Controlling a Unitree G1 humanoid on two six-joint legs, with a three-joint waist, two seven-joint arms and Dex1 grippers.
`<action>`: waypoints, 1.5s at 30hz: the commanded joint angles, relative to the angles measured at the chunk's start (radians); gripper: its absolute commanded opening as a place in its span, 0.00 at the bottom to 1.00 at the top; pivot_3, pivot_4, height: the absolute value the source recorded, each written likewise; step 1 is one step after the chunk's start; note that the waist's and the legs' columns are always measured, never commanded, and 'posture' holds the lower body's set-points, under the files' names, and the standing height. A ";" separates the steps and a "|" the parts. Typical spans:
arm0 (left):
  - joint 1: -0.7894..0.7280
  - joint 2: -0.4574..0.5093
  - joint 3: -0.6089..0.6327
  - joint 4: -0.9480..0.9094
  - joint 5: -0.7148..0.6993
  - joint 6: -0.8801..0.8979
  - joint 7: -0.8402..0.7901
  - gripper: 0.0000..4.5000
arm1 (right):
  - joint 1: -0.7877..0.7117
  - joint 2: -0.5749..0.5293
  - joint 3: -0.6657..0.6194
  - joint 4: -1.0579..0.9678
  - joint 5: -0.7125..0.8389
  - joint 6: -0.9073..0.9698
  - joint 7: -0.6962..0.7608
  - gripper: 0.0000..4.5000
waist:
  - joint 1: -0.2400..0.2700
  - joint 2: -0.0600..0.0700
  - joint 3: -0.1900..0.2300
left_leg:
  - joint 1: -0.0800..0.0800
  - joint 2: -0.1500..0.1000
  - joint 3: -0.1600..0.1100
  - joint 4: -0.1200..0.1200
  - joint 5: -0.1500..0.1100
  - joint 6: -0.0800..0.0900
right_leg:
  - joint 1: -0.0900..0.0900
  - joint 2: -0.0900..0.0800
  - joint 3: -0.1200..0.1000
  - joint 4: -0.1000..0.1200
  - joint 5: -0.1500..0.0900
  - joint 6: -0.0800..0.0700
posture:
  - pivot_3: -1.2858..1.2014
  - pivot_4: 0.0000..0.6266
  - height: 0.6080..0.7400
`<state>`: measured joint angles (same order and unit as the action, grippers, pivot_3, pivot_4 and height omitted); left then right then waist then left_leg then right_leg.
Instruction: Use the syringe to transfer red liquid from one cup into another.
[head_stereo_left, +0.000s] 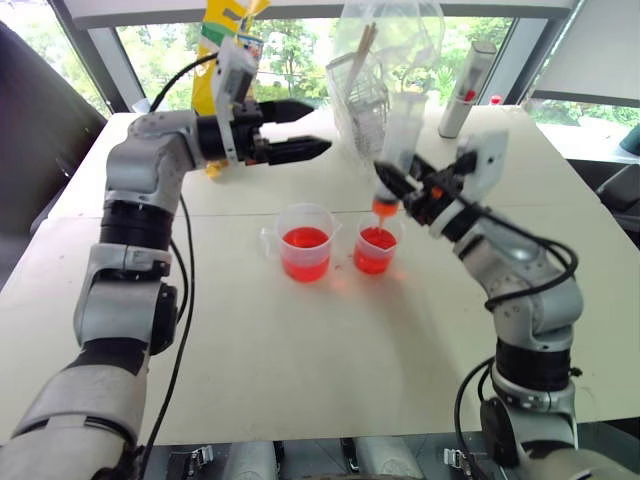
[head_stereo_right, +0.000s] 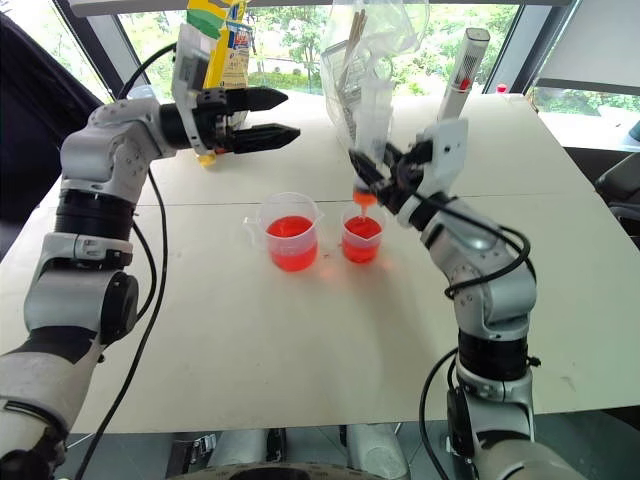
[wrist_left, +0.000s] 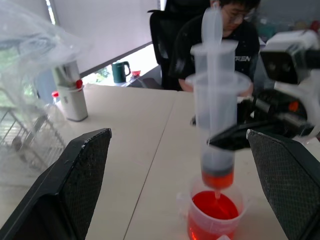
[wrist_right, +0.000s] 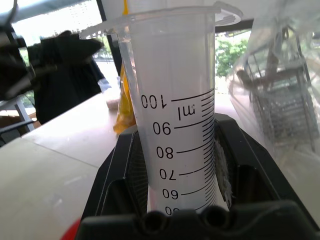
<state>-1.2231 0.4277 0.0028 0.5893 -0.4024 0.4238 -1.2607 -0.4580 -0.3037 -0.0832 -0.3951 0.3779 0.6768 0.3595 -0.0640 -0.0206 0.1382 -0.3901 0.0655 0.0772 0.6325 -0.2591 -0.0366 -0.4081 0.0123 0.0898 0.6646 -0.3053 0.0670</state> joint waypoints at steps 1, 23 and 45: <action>-0.073 -0.026 0.005 0.027 0.000 -0.038 -0.018 0.99 | 0.013 0.003 0.023 -0.022 -0.024 -0.064 -0.004 0.31 | -0.002 0.000 0.000 | 0.000 0.000 0.000 0.000 0.000 0.000 | 0.000 0.000 0.000 0.000 0.000 0.000 | 0.52 0.24 0.99; -0.167 -0.162 0.002 0.170 0.028 -0.090 -0.027 0.94 | 0.024 0.001 0.058 -0.015 -0.052 -0.110 -0.008 0.31 | -0.003 0.000 0.000 | 0.000 0.000 0.000 0.000 0.000 0.000 | 0.000 0.002 0.000 0.000 0.000 0.000 | 0.52 0.24 0.99; -0.128 -0.177 -0.051 0.175 0.091 -0.133 -0.078 0.01 | 0.008 -0.004 0.054 -0.064 -0.036 -0.068 -0.015 0.31 | -0.002 0.000 0.000 | 0.000 0.000 0.000 0.000 0.000 0.000 | 0.000 0.002 0.000 0.000 0.000 0.000 | 0.52 0.24 0.99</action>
<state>-1.3477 0.2573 -0.0246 0.7992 -0.3267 0.3078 -1.3188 -0.4264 -0.3036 -0.0116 -0.3900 0.3251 0.6188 0.3472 -0.0663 -0.0207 0.1384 -0.3901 0.0659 0.0771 0.6323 -0.2591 -0.0365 -0.4081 0.0141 0.0900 0.6644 -0.3053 0.0670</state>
